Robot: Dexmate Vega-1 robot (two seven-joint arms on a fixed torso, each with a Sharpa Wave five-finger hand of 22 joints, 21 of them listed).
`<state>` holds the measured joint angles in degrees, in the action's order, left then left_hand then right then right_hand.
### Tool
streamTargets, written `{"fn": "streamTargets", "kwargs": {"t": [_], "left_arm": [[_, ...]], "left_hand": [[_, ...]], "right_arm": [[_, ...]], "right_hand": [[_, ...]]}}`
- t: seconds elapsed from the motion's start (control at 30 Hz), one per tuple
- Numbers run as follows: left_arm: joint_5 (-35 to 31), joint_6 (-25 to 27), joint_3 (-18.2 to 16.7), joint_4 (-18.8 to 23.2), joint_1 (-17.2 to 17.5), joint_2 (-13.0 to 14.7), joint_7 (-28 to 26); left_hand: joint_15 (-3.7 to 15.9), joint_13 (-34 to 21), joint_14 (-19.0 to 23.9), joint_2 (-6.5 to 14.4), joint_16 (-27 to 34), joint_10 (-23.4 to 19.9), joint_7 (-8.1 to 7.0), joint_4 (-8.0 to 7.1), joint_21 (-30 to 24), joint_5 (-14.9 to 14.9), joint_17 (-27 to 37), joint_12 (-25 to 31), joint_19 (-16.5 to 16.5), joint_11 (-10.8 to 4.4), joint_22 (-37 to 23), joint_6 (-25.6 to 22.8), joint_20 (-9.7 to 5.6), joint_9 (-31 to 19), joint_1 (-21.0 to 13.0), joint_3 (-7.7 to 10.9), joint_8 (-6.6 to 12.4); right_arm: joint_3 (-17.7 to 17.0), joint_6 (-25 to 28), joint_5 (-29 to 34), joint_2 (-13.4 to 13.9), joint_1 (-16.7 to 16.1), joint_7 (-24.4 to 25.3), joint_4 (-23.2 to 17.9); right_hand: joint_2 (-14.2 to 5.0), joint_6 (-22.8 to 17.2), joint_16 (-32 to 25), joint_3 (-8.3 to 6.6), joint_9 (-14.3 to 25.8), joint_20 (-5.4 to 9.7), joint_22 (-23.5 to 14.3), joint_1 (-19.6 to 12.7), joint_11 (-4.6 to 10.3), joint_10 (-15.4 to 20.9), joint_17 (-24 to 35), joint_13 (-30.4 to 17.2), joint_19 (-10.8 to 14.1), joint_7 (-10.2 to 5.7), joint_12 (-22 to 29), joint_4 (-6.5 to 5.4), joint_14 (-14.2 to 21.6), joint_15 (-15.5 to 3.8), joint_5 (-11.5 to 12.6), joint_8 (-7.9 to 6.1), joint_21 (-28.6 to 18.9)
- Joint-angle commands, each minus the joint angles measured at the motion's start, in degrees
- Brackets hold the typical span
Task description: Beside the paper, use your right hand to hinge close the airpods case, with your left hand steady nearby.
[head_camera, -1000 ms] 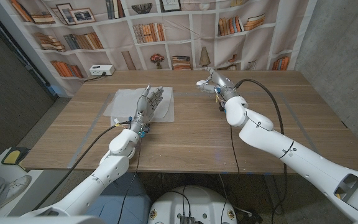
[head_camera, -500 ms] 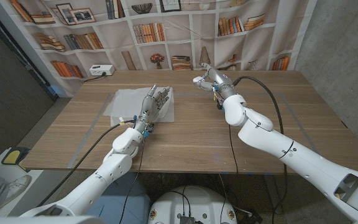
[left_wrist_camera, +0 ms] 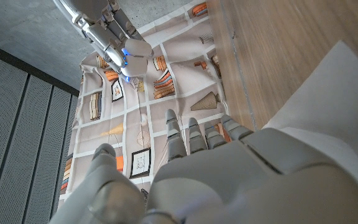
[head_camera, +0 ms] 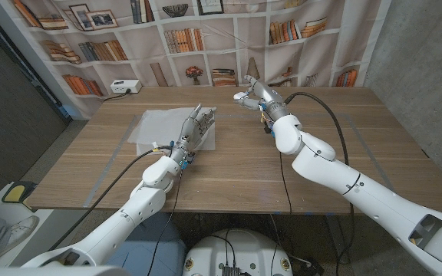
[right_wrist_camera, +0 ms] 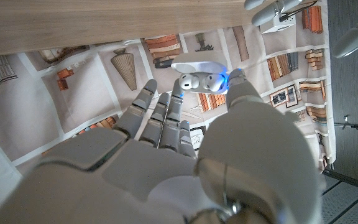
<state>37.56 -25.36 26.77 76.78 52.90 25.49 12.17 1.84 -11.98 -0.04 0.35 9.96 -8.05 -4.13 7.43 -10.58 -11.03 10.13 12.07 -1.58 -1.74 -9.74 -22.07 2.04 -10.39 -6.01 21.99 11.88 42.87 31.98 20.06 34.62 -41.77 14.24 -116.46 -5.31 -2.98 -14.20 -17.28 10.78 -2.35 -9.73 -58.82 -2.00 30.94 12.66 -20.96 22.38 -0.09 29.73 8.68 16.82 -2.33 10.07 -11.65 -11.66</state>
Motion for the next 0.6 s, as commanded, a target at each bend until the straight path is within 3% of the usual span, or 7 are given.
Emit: {"fn": "streamTargets", "kwargs": {"t": [0.03,0.4,0.6], "left_arm": [[-1.00,-0.34,1.55,-0.72,-1.23,-0.71,1.87],[-0.30,-0.41,2.70,-1.73,-2.04,-1.97,4.06],[-0.28,0.17,3.18,-1.89,-2.35,-2.31,4.48]], "left_hand": [[0.24,-0.05,-0.75,-1.19,0.03,0.55,0.09,0.56,0.11,-0.25,0.13,-0.12,0.49,-0.06,-0.22,0.50,0.34,-0.08,-0.45,-0.33,-0.21],[-0.01,-0.03,-0.81,-4.01,0.41,0.36,0.59,0.61,-0.03,-0.47,0.26,0.18,0.76,0.04,-0.26,-0.21,0.64,-0.13,0.56,-2.09,-0.19],[-0.69,0.00,-1.03,-7.91,0.66,0.59,1.00,-0.49,-0.24,-1.64,0.43,0.33,0.94,0.70,-0.36,0.69,1.26,-0.20,3.71,-5.66,-0.85]], "right_arm": [[0.24,-0.91,-0.09,-0.97,0.75,-1.02,0.89],[0.49,-1.10,0.13,-1.05,0.84,-1.49,0.90],[0.64,-1.29,0.36,-1.21,0.57,-1.40,0.52]], "right_hand": [[-0.59,-0.44,0.16,0.20,0.16,-0.40,-0.26,-0.16,6.92,7.40,0.31,-0.35,0.27,-0.04,2.88,-0.19,0.51,-2.80,0.31,0.10,0.14],[-0.66,-0.53,0.23,0.37,0.17,-0.41,-0.26,-0.27,6.97,7.43,0.36,-0.29,0.33,0.02,2.97,-0.13,0.57,-2.78,0.35,0.16,0.16],[-0.67,-0.70,0.33,0.46,0.17,-0.27,-0.25,-0.32,7.00,7.27,0.38,-0.23,0.25,-0.03,2.93,-0.10,0.43,-2.87,0.36,0.14,0.21]]}}
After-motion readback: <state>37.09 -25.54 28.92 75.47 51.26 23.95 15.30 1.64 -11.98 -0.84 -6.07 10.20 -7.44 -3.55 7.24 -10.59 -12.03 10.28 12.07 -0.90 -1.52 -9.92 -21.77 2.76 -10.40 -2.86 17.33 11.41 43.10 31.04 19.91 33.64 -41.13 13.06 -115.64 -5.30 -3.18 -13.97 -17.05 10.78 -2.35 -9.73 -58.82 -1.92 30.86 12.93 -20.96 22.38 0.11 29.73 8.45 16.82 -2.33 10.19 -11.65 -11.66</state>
